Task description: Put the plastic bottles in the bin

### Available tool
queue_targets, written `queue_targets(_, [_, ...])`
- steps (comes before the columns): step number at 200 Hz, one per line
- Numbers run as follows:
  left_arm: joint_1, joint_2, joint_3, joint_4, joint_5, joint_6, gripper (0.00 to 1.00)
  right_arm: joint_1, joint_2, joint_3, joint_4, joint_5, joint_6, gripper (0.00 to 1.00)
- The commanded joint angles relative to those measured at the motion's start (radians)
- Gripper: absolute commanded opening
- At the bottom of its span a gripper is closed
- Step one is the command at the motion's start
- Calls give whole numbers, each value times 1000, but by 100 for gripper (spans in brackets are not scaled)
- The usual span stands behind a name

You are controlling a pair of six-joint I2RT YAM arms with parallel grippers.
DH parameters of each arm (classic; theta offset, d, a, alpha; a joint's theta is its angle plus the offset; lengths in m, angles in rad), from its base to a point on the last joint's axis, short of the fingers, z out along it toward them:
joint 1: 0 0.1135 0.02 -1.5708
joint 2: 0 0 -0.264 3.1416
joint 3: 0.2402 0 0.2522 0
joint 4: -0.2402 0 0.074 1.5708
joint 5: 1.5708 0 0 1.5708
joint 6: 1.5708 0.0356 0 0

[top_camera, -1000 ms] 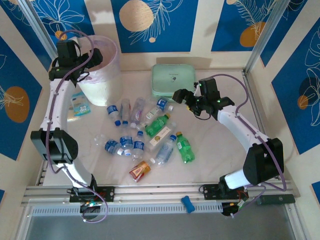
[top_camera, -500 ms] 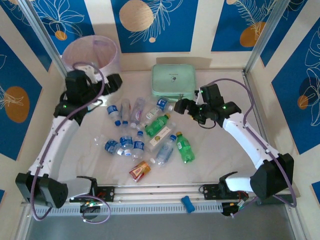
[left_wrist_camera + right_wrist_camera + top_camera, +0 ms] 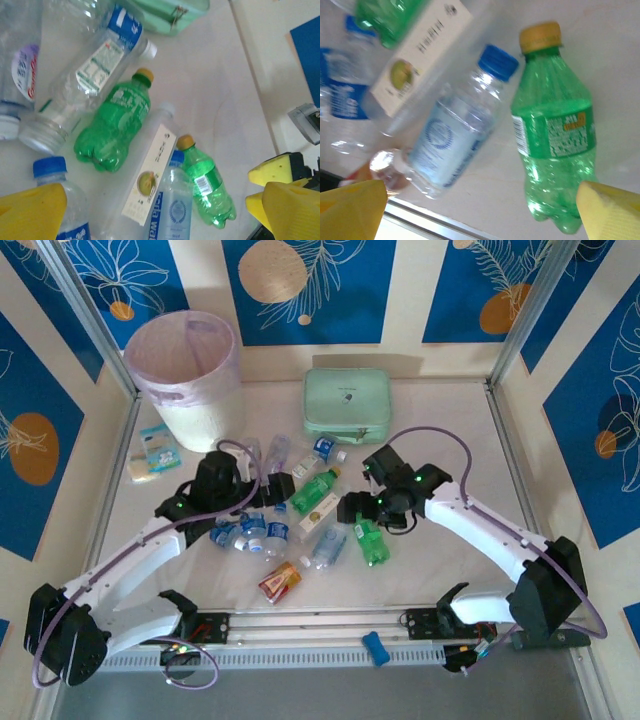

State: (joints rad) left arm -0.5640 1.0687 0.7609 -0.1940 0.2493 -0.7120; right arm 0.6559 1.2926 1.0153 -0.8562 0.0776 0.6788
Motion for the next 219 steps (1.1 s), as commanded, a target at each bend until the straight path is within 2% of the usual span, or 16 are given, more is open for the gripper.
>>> queue_targets(1, [-46,-4,-12,58,-60,-40,100,36,31,-25,-77,120,-24,96])
queue_targets(43, [-103,77,-14,105,-102,-42,100,78,87,-96,-41,220,-45,92])
queue_targets(81, [-136,107,-41,166,-145,-93,100,91,121,-163,7,206,-66,87])
queue_targets(108, [-139,128,-18,135,-164,-62,100,94,135,-200,80,161,-70,84])
queue_targets(129, [-139,137,-2,122,-193,-34,100,96,158,-213,125,152,-71,80])
queue_targets(175, [-139,144,-54,223,-221,-58,100,108,201,-219,157,166,-78,70])
queue_targets(219, [-140,138,-113,276,-211,-64,100,133,153,-223,139,199,-70,56])
